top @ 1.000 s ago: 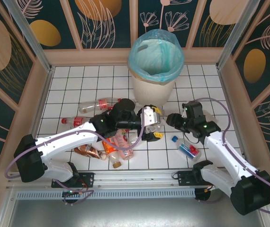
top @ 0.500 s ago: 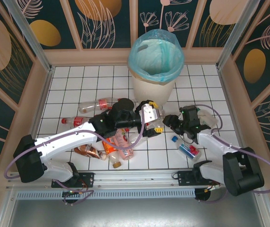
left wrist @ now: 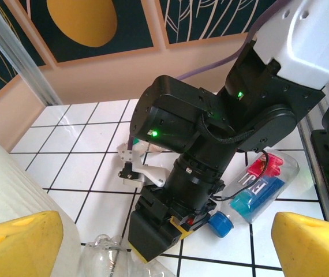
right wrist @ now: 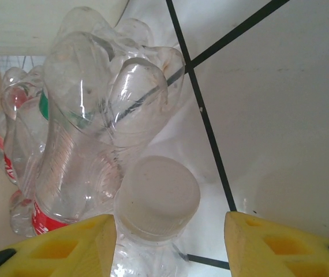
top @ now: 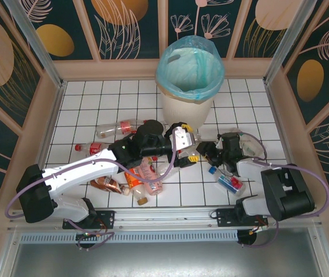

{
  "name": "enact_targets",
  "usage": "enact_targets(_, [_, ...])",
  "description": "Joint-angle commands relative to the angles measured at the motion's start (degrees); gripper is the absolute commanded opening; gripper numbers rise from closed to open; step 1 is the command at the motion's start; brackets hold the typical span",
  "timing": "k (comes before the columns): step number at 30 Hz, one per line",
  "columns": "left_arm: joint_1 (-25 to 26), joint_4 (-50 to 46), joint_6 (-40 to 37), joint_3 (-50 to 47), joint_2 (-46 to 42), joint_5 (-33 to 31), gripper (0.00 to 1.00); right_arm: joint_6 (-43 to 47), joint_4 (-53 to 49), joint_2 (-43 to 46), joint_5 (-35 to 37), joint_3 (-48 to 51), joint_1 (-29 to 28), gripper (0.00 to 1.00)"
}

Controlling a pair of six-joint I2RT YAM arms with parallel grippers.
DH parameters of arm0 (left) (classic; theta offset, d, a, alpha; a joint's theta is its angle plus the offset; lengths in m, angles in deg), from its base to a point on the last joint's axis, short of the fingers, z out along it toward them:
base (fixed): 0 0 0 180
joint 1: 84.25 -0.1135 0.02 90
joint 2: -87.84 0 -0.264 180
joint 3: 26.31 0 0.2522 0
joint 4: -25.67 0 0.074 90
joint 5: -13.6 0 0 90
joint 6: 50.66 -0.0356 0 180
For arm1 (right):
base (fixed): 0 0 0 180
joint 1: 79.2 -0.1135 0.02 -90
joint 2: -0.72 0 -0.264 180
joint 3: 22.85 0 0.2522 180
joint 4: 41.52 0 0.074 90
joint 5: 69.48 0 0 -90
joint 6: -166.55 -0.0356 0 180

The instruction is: Put the plastic bottles in the bin

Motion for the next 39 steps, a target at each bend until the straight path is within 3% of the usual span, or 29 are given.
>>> enact_targets(1, [0.3,1.6,-0.4,-0.3,0.3,0.8,0.93,-2.2,8.0,-2.0,-3.3,1.1,0.6,0.53])
enact_targets(20, [0.2,1.8,0.0,-0.4,1.1,1.3,0.93,-3.6,15.9,-8.6,-6.2,1.4,2.1,0.53])
enact_targets(25, [0.3,1.6,0.1,-0.3,1.2,1.3,0.93,-3.9,18.2,-11.7,-7.4,1.8,2.6,0.48])
enact_targets(30, [0.3,1.6,0.1,-0.3,1.0,1.2,0.93,-6.3,21.7,-9.8,-9.5,3.3,2.6,0.33])
enact_targets(34, [0.2,1.7,0.1,-0.3,0.8,1.3,0.93,-4.3,15.2,-3.4,-7.3,2.4,2.6,0.29])
enact_targets(39, [0.2,2.6,0.7,-0.5,0.0,0.2,0.92,1.4,-0.9,9.3,-0.6,-1.5,2.5,0.25])
